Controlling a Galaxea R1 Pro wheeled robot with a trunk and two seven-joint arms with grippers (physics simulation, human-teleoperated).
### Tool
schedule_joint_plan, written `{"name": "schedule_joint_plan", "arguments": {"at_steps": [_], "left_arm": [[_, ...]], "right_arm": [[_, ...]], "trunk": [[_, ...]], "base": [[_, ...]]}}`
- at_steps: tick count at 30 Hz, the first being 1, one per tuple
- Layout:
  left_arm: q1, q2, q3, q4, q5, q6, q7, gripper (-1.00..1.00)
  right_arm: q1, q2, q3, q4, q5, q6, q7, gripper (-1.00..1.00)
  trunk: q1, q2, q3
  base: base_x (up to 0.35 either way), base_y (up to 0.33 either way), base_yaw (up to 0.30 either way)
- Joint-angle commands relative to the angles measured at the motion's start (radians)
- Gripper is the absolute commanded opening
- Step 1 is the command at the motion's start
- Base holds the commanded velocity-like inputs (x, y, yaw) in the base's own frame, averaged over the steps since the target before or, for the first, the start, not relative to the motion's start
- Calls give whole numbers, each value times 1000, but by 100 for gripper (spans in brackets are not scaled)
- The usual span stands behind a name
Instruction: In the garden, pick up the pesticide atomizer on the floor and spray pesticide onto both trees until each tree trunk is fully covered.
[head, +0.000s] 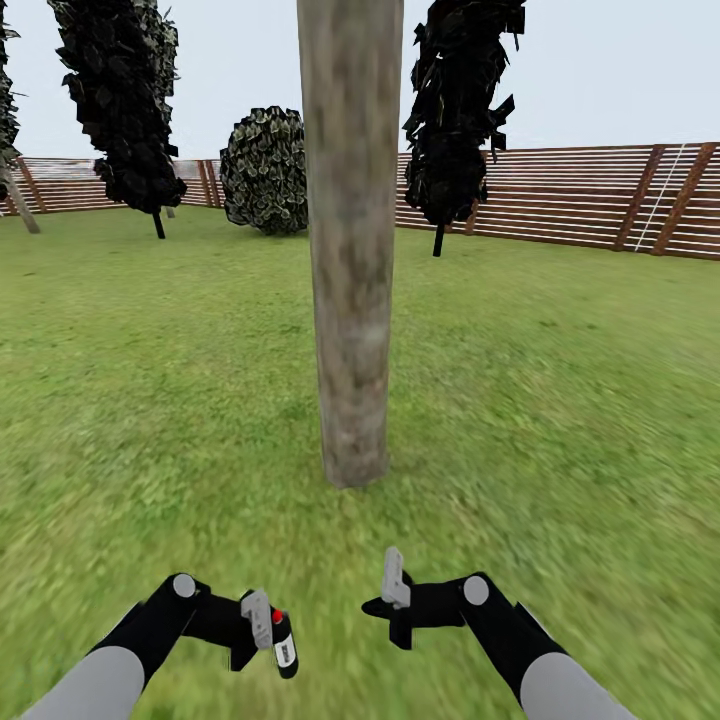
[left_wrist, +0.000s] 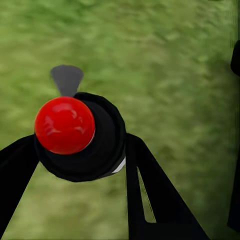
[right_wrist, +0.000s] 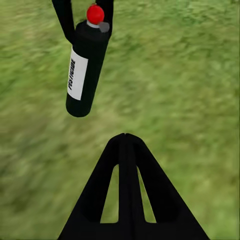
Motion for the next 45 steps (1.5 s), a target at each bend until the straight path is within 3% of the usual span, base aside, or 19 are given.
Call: {"name": "schedule_joint_plan", "arguments": {"at_steps": [1, 20, 27, 35, 42, 45], "left_arm": [[-1, -11, 4, -1, -12, -10, -4, -100], [0, -88, 0, -1, -15, -15, 0, -100], [0, -99, -51, -1, -14, -13, 1, -100], [0, -118, -53, -1, -4, -21, 5, -100], [3, -143, -49, -1, -4, -27, 76, -100], [3, -149, -48, -1, -4, -27, 80, -100]], "right_arm": [[0, 9, 1, -2, 8, -4, 0, -100], [0, 17, 1, -26, 7, -4, 0, -100], [0, 17, 1, -41, 7, -4, 0, -100], [0, 17, 1, -42, 6, -4, 0, -100], [0, 18, 1, -42, 6, -4, 0, -100], [0, 18, 1, -42, 6, -4, 0, -100]], "trunk": [[0, 0, -1], [0, 0, -1], [0, 0, -1], [0, 0, -1], [0, 0, -1], [0, 0, -1]], "base": [[0, 0, 0], [0, 0, 0], [0, 0, 0], [0, 0, 0], [0, 0, 0], [0, 0, 0]]}}
